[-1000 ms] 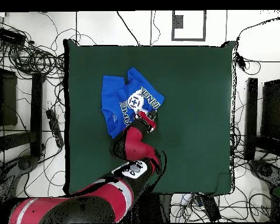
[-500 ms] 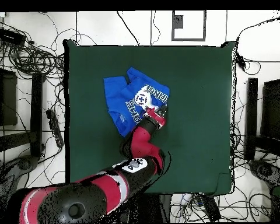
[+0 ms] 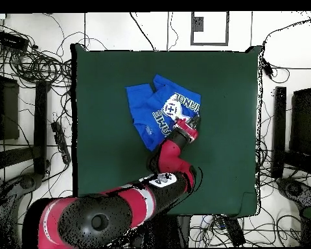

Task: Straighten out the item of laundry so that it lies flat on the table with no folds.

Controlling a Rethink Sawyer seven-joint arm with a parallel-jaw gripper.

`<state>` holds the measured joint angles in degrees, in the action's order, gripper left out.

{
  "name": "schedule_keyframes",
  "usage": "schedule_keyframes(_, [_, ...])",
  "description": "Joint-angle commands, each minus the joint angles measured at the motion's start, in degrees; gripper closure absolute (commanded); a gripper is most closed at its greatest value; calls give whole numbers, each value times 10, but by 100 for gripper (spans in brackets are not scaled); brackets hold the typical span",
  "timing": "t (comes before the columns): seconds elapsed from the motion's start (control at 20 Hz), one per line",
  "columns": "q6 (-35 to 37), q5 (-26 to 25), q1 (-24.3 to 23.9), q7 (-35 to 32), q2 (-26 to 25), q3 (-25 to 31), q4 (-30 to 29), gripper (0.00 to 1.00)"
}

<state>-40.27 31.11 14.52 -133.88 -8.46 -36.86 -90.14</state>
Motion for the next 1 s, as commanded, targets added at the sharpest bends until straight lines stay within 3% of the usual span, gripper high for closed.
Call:
schedule_keyframes(0.05, [41, 9, -28, 19, -38, -9, 16, 100])
schedule_keyframes(0.35, [82, -76, -40, 2, 24, -7, -1, 100])
schedule_keyframes(0.5, [168, -243, -94, -27, 138, 90, -28, 100])
schedule_keyframes(0.6, [224, -285, -103, -25, 203, 115, -59, 100])
schedule_keyframes(0.7, [253, -274, -72, -14, 232, 77, -69, 100])
schedule_keyframes(0.85, [254, -226, -7, -10, 222, -15, -65, 100])
schedule_keyframes(1.0, [314, -271, -27, -18, 271, 21, -65, 100])
